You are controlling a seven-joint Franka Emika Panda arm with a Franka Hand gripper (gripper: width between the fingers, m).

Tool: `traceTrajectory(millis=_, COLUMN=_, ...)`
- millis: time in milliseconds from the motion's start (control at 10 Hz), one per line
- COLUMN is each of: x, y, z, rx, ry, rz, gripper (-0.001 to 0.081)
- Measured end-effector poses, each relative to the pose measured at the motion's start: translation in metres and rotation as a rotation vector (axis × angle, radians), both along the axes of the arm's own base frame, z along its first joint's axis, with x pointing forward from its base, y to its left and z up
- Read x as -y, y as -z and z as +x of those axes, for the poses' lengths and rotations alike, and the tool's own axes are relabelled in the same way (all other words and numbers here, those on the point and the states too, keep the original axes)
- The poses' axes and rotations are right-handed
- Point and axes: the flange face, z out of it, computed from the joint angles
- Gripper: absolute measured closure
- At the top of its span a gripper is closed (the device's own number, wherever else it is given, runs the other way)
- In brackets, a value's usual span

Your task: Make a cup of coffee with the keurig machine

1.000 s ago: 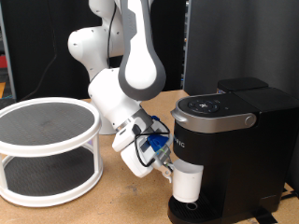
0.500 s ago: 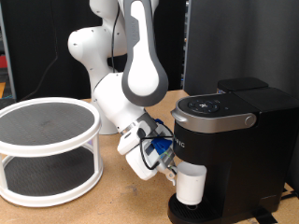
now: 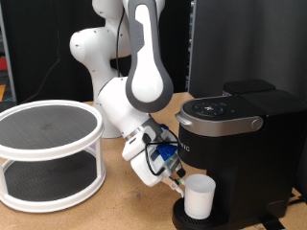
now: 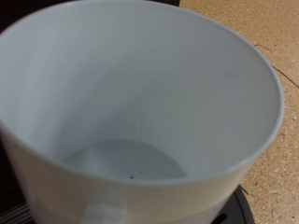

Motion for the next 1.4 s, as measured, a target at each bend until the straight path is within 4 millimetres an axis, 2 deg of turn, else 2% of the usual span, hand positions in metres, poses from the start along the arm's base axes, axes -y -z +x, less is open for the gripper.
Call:
traceTrajectory(millis=100, x=0.001, y=0.0, z=-0.002, rx=0.001, ry=0.0, rz=-0.002, gripper=0.0274)
traceTrajectory(millis=200, x=0.004, y=0.0, z=-0.005, rx=-0.007, ry=-0.005, rz=-0.003, gripper=0.0274)
traceTrajectory(millis=300, x=0.01, y=-0.003, z=-0.009, rx=-0.015, ry=-0.012, rz=0.002, gripper=0.0066)
traceTrajectory(millis=400, x=0.018, y=-0.009, z=-0.015, rx=-0.021, ry=-0.014, rz=0.014, gripper=0.0066)
traceTrajectory(millis=500, x=0.026, y=-0.017, z=-0.02, rx=-0.032, ry=-0.018, rz=0.029, gripper=0.0009)
traceTrajectory(millis=900, x=0.061, y=-0.046, z=-0.04, rx=-0.071, ry=-0.107, rz=0.023, gripper=-0.0001)
traceTrajectory(millis=1000, x=0.065, y=-0.053, z=-0.048, rx=-0.06, ry=-0.13, rz=0.017, gripper=-0.0002)
traceTrajectory(millis=1200, x=0.065, y=-0.051, z=-0.048, rx=-0.065, ry=-0.126, rz=0.024, gripper=-0.0002)
traceTrajectory(millis=1400, x=0.07, y=-0.059, z=-0.047, rx=-0.043, ry=-0.112, rz=0.076, gripper=-0.0002)
